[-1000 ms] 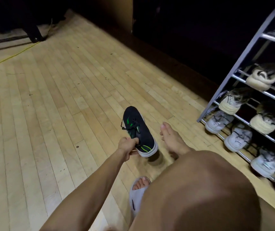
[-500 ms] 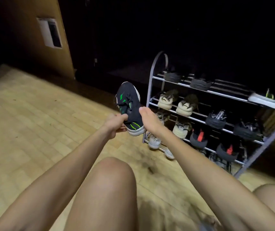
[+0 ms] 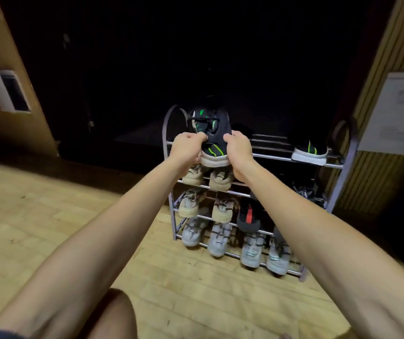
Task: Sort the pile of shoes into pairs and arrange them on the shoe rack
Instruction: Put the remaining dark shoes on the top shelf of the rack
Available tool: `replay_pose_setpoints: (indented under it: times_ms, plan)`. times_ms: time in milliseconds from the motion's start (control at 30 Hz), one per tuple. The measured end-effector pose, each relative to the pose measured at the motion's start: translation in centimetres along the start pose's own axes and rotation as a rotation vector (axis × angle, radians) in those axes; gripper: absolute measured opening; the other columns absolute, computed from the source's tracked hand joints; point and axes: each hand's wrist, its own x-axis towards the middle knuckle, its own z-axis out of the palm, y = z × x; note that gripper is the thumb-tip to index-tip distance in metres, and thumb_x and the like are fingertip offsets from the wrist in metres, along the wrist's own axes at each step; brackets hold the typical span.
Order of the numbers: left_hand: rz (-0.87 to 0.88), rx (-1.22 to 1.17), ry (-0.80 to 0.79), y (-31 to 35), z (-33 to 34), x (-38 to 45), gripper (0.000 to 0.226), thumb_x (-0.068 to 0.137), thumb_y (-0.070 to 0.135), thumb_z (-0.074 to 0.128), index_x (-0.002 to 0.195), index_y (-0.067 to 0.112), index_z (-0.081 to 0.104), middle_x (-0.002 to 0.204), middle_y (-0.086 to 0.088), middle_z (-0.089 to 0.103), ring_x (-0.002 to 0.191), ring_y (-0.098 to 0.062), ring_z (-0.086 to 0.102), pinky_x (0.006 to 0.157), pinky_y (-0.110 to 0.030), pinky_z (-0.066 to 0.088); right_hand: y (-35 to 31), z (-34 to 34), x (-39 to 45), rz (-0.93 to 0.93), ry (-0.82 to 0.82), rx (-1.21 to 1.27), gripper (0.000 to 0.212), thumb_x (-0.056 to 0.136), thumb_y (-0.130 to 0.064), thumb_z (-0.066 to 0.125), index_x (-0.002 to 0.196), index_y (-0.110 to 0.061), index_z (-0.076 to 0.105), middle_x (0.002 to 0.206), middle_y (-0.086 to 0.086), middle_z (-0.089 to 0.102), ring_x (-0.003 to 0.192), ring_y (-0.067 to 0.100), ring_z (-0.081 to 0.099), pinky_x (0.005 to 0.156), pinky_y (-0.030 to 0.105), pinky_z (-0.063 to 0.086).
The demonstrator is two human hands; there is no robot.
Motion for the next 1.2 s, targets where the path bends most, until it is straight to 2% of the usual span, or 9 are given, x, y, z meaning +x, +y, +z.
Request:
replay_pose_setpoints:
  times_ms: [100,233,333,500,600,767,867,1000,1200]
  plan:
    - [0.027,-0.022,0.036,0.1,3.9,1.3,0.016,0.090,0.025,0.052,0.074,0.023,0.051,0.069,0.004,0.043,0.065,-0.015,0.039,0.069,-0.033,0.038,0.8,-1.9,2.0,0.052,0.120,0.078,0.040,0.100,-0.016,0.043,0.137,-0.005,0.051,0.116,-0.002,0.053,0.099,0.018,0.049,0.087,0.033,0.038]
    - [0.068,-0.029,0.085,-1.0,8.7,2.6,0.013,0.093,0.021,0.048,0.083,0.017,0.055,0.069,0.012,0.046,0.061,-0.006,0.040,0.055,-0.021,0.038,1.9,-4.3,4.8,0.110,0.247,0.165,0.017,0.097,-0.012,0.043,0.089,-0.009,0.057,0.084,0.003,0.051,0.080,0.022,0.046,0.070,0.037,0.037]
    - [0.116,-0.033,0.069,-1.7,11.3,3.7,0.019,0.092,0.020,0.046,0.091,0.009,0.060,0.067,0.005,0.045,0.057,-0.005,0.037,0.056,-0.029,0.031,2.8,-5.9,6.7,0.129,0.308,0.178,0.028,0.099,-0.013,0.043,0.120,-0.004,0.059,0.107,0.008,0.059,0.107,0.030,0.054,0.091,0.040,0.043]
    - [0.119,-0.045,-0.052,-4.6,13.4,4.4,0.042,0.096,0.022,0.046,0.137,0.020,0.052,0.121,0.017,0.056,0.098,0.006,0.050,0.082,-0.014,0.035,4.5,-7.0,9.3,0.149,0.381,0.144,0.028,0.100,-0.017,0.044,0.120,-0.004,0.060,0.108,0.005,0.058,0.090,0.020,0.048,0.075,0.030,0.035]
    - [0.083,-0.069,-0.124,-5.5,13.8,4.7,0.048,0.096,0.023,0.046,0.144,0.021,0.045,0.128,0.013,0.049,0.114,-0.003,0.050,0.099,-0.027,0.042,5.1,-7.1,9.8,0.243,0.397,0.153,0.030,0.100,-0.017,0.045,0.123,-0.003,0.059,0.111,0.010,0.057,0.092,0.023,0.050,0.078,0.033,0.036]
    - [-0.008,-0.195,-0.168,-5.6,13.7,5.1,0.048,0.095,0.022,0.050,0.143,0.018,0.046,0.117,0.015,0.049,0.086,-0.002,0.063,0.081,-0.022,0.056,5.4,-7.2,10.6,0.233,0.417,0.121,0.024,0.100,-0.020,0.046,0.114,-0.007,0.060,0.098,0.005,0.056,0.087,0.023,0.053,0.080,0.037,0.041]
    - [-0.018,-0.212,-0.198,-5.7,13.9,4.9,0.052,0.094,0.020,0.051,0.145,0.017,0.043,0.125,0.009,0.046,0.084,-0.002,0.064,0.094,-0.032,0.054,5.3,-7.0,10.7,0.205,0.435,0.060,0.022,0.099,-0.021,0.045,0.109,-0.008,0.060,0.099,0.007,0.056,0.092,0.026,0.052,0.090,0.042,0.045]
    - [-0.008,-0.256,-0.222,-5.7,14.3,4.4,0.055,0.093,0.017,0.054,0.146,0.015,0.041,0.136,0.004,0.046,0.084,0.002,0.061,0.099,-0.036,0.052,5.5,-7.6,10.7,0.194,0.467,0.057,0.015,0.098,-0.022,0.046,0.095,-0.011,0.056,0.082,0.001,0.053,0.087,0.025,0.050,0.084,0.041,0.043]
    - [-0.041,-0.332,-0.230,-5.1,15.4,3.6,0.057,0.090,0.006,0.055,0.145,0.012,0.041,0.145,-0.008,0.044,0.113,-0.013,0.056,0.101,-0.037,0.050,5.5,-8.1,10.0,0.280,0.492,-0.197,0.039,0.101,-0.026,0.035,0.131,-0.010,0.054,0.133,0.012,0.057,0.127,0.034,0.045,0.111,0.049,0.030]
